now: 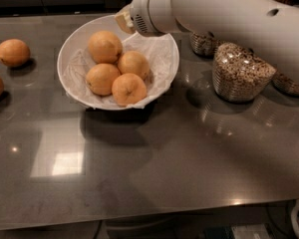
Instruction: Pick orange from white bowl
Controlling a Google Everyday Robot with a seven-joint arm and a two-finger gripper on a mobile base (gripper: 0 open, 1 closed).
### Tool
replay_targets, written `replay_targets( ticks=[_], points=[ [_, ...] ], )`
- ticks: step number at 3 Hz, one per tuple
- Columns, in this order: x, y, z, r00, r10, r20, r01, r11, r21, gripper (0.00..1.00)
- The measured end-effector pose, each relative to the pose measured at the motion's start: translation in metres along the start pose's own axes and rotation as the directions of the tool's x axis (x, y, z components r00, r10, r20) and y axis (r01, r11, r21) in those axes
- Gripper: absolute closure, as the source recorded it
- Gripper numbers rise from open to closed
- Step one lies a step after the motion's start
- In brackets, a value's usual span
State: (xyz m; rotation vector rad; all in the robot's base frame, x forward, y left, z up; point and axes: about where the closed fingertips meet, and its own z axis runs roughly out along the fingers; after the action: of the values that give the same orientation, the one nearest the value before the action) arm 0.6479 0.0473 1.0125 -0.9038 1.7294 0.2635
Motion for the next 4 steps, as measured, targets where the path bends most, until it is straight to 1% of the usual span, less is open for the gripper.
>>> replay_targets(
  ticks=[1,2,3,4],
  points=[
    [0.009,0.012,0.012,0.999,0.031,-0.010,-0.031,0.9983,-0.049,0.34],
    [0.013,0.024,0.024,0.999,0.048,-0.019,-0.049,0.9941,-0.097,0.22],
    [0.015,0.029,0.032,0.998,0.050,-0.027,-0.053,0.9917,-0.117,0.11],
    [0.016,0.031,0.038,0.998,0.050,-0.031,-0.053,0.9904,-0.127,0.12]
  ],
)
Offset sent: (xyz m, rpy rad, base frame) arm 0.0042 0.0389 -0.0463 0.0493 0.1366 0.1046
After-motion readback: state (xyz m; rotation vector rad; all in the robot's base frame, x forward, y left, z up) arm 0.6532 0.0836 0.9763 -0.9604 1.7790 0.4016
